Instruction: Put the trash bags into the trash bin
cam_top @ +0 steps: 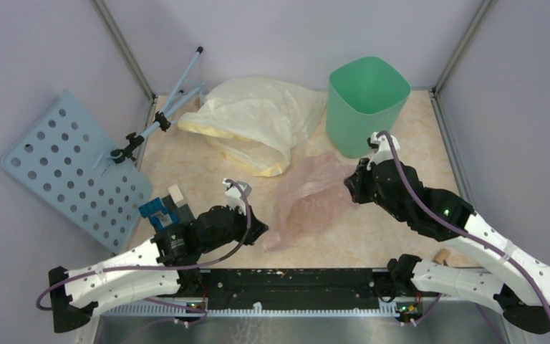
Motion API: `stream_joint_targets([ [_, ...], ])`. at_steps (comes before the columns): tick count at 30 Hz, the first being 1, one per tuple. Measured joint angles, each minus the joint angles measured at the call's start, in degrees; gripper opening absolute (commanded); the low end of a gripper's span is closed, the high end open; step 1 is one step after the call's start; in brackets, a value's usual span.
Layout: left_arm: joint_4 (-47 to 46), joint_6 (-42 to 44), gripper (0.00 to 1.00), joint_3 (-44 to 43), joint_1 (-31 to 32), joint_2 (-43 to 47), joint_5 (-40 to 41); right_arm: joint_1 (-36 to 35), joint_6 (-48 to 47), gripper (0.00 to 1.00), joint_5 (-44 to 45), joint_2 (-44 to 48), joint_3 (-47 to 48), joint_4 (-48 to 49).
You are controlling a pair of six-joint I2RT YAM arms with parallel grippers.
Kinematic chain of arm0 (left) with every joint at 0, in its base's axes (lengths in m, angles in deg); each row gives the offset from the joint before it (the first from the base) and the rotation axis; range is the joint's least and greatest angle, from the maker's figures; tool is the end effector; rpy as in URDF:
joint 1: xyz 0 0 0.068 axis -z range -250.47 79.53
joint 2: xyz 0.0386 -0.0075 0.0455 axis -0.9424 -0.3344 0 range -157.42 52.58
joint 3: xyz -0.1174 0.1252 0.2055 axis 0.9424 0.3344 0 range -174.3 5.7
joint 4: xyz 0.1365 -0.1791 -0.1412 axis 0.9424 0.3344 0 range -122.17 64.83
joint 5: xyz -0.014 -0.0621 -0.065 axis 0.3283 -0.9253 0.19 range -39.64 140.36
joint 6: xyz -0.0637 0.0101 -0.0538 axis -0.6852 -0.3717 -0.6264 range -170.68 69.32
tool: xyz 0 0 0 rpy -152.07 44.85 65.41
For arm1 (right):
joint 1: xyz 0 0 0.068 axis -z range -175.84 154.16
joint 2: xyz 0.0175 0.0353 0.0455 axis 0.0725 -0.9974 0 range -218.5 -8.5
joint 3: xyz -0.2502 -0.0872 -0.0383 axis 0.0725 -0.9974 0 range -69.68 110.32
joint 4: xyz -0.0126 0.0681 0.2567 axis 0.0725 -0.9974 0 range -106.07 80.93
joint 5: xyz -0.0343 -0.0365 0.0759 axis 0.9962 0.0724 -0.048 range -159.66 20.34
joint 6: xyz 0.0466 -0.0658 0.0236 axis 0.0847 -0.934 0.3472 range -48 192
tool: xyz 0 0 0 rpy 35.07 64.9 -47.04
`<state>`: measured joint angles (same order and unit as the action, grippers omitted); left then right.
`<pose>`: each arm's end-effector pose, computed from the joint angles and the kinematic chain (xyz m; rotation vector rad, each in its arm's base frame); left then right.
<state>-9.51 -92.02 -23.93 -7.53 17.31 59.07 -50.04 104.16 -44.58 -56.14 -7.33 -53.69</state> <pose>0.0973 -0.1662 0.2285 0.3140 2.1809 -0.9351 0.1387 0.1390 0.3559 -0.1334 2.0697 0.4803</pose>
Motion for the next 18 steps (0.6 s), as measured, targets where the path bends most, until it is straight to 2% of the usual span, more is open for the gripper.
stream_joint_targets([
  [5,-0.81,3.65,0.0,-3.04,-1.75,-5.11,4.9,0.0,0.5,0.0,0.57,0.92,-1.22,-0.87],
  [9,-2.82,7.58,0.0,-7.13,-5.7,-12.24,4.94,0.02,1.36,0.0,0.83,1.55,-2.49,-1.05],
  [13,-5.11,11.21,0.0,-11.61,-11.47,-19.15,1.73,0.0,2.47,0.0,1.16,1.84,-4.33,-0.83],
  [14,-5.84,11.8,0.12,-12.24,-14.51,-20.28,0.63,0.0,2.62,0.0,1.25,1.84,-4.63,-0.85],
  [16,-6.47,13.42,0.53,-13.07,-17.77,-21.51,-1.53,0.02,3.02,0.0,1.46,1.79,-5.11,-0.9],
  [17,-6.51,14.19,0.71,-13.27,-18.6,-21.51,-2.4,0.0,3.21,0.0,1.64,1.79,-5.27,-0.83],
  [18,-6.56,15.19,0.84,-13.35,-18.8,-21.27,-3.34,0.02,3.39,0.0,1.73,1.79,-5.31,-0.83],
])
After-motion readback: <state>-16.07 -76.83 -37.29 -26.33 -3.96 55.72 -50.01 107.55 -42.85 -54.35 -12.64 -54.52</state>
